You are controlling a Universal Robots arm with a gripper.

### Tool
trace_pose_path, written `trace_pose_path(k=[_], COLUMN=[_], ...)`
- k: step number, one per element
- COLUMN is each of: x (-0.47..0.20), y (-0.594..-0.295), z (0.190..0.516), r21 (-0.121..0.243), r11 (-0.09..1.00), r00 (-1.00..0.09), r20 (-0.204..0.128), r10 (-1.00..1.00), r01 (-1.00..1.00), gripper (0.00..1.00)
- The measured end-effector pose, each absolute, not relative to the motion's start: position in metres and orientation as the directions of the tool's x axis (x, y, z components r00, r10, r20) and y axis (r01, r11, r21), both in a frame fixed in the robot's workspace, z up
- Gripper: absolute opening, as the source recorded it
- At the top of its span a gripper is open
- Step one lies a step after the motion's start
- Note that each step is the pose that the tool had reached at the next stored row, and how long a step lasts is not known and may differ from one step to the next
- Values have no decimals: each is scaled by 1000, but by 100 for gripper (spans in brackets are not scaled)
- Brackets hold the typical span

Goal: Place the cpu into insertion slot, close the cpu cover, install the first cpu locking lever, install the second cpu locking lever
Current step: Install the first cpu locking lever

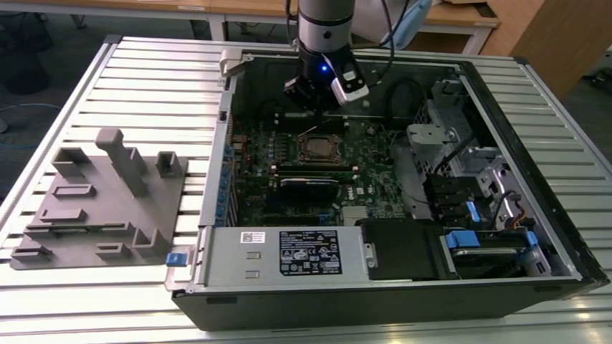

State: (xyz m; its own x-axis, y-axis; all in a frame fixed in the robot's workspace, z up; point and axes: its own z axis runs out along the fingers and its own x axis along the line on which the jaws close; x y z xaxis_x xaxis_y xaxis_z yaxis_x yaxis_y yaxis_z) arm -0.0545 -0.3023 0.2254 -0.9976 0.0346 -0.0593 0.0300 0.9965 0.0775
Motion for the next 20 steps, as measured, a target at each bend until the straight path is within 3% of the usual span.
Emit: trace_pose_path(k=[20], x=[-44], y=[-302], z=[216], r21=[78], r11=[997], r00=[-997], r20=[-63], r10=[35], r01=[30], gripper=[11])
